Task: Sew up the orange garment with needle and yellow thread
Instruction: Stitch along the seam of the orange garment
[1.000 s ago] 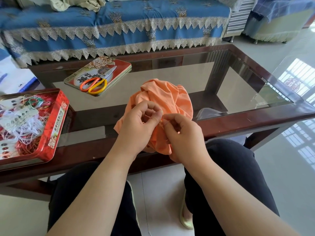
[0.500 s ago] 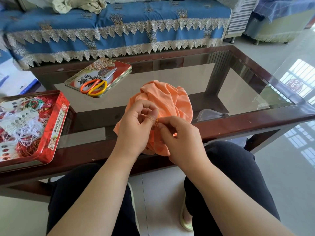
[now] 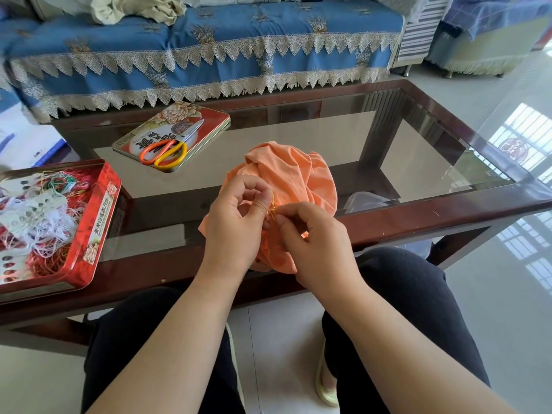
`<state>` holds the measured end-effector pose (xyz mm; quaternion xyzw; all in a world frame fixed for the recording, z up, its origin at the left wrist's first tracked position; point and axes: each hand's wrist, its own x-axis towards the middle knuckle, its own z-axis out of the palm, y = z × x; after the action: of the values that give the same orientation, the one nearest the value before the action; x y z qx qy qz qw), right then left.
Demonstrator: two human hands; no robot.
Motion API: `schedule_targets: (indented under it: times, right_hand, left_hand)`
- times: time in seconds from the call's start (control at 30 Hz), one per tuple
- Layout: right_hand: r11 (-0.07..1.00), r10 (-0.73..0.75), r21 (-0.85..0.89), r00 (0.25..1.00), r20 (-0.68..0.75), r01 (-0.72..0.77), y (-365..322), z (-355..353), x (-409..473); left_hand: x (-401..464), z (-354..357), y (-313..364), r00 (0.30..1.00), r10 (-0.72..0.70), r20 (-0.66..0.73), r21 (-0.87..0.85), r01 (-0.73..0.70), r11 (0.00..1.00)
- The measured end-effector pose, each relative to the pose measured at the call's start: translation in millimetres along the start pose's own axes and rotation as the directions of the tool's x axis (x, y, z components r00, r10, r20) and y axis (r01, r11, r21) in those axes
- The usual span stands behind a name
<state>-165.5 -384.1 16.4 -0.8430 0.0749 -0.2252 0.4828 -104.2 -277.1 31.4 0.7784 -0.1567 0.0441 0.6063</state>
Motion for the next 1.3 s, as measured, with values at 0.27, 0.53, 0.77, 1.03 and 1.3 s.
schedule_targets:
  times: [0.27, 0.53, 0.77, 1.03, 1.3]
  right_hand:
    - [0.957, 0.137, 0.261, 0.990, -0.026, -0.125, -2.1, -4.0, 10.0]
    - [0.838, 0.224, 0.519, 0.973, -0.048, -0.167, -3.3, -15.7, 18.8]
    - [0.851, 0.268, 0.485, 0.961, -0.073, -0.201, 0.7, -13.5, 21.3]
    - [0.804, 0.380, 0.477, 0.924, 0.044, -0.353, -1.3, -13.9, 20.4]
    - [0.697, 0.497, 0.524, 0.857, 0.138, -0.489, -2.0, -15.5, 21.5]
  left_hand:
    - [8.1, -14.0, -8.2, 0.929, -0.357, 0.095, -0.102, 0.366, 0.925]
    - [7.0, -16.1, -5.1, 0.909, -0.344, 0.236, -0.091, 0.373, 0.923]
    - [4.7, -13.4, -6.1, 0.953, -0.263, 0.150, 0.024, 0.263, 0.965]
    - [4.3, -10.3, -4.5, 0.986, -0.105, 0.132, 0.250, 0.069, 0.966]
    - [2.9, -10.3, -5.8, 0.992, -0.055, 0.110, 0.271, 0.023, 0.962]
